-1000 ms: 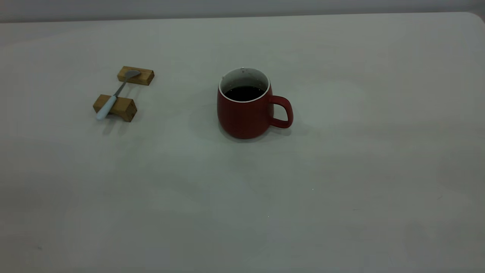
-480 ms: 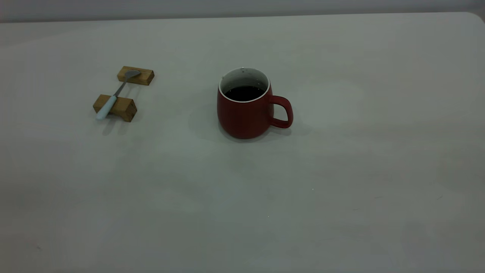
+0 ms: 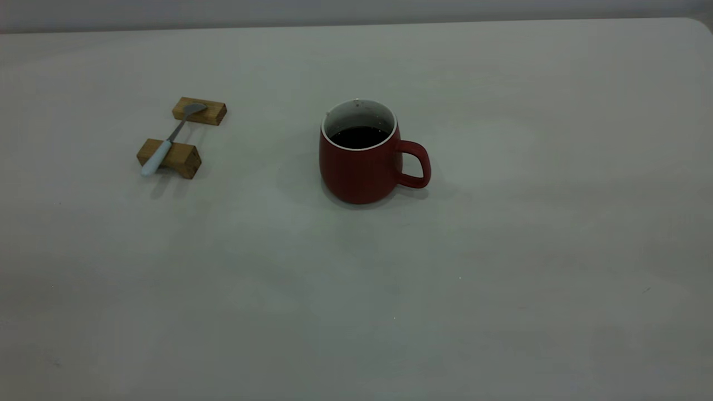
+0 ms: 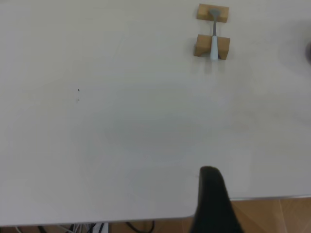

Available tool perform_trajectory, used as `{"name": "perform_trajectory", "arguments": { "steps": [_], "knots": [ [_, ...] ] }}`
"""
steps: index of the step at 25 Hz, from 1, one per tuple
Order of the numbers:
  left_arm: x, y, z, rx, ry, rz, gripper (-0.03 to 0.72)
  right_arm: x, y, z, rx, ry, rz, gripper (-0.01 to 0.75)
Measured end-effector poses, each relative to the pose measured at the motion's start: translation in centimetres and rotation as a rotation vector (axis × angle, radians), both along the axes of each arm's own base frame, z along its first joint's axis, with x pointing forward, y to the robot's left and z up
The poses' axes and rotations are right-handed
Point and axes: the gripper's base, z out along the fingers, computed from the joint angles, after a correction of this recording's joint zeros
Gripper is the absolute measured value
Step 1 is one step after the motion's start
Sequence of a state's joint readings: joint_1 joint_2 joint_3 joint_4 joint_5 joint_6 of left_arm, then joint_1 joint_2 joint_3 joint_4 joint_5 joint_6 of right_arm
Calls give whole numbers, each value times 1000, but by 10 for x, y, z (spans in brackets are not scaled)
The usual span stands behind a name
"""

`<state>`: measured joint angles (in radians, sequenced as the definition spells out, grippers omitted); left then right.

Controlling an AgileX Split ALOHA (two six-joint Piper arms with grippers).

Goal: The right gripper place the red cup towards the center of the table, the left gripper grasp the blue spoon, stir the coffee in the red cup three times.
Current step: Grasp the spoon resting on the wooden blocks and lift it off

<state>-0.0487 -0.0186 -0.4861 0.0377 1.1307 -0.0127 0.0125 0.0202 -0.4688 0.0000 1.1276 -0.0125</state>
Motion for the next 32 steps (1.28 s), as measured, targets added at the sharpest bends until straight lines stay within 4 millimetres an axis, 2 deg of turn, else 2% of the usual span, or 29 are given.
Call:
{"name": "perform_trajectory", "arguments": {
  "steps": [4, 8, 11, 15, 18, 21, 28, 32],
  "knots": [
    [0, 1, 2, -22, -10, 35, 571, 0, 0, 0, 0, 0, 0, 251],
    [16, 2, 21, -48, -26, 74, 571, 0, 0, 0, 0, 0, 0, 235],
    [47, 3, 36, -26, 20, 90, 579, 0, 0, 0, 0, 0, 0, 235],
    [109, -1, 40, -14, 114, 77, 617, 0, 0, 0, 0, 0, 0, 235],
    [158, -6, 28, -23, 189, 62, 638, 0, 0, 0, 0, 0, 0, 236],
    [202, -12, 4, -40, 260, 39, 651, 0, 0, 0, 0, 0, 0, 238],
    [281, -34, -56, -35, 416, -23, 662, 0, 0, 0, 0, 0, -1, 238],
    [316, -46, -92, -20, 516, -43, 664, 0, 0, 0, 0, 0, -1, 238]
  ]
}}
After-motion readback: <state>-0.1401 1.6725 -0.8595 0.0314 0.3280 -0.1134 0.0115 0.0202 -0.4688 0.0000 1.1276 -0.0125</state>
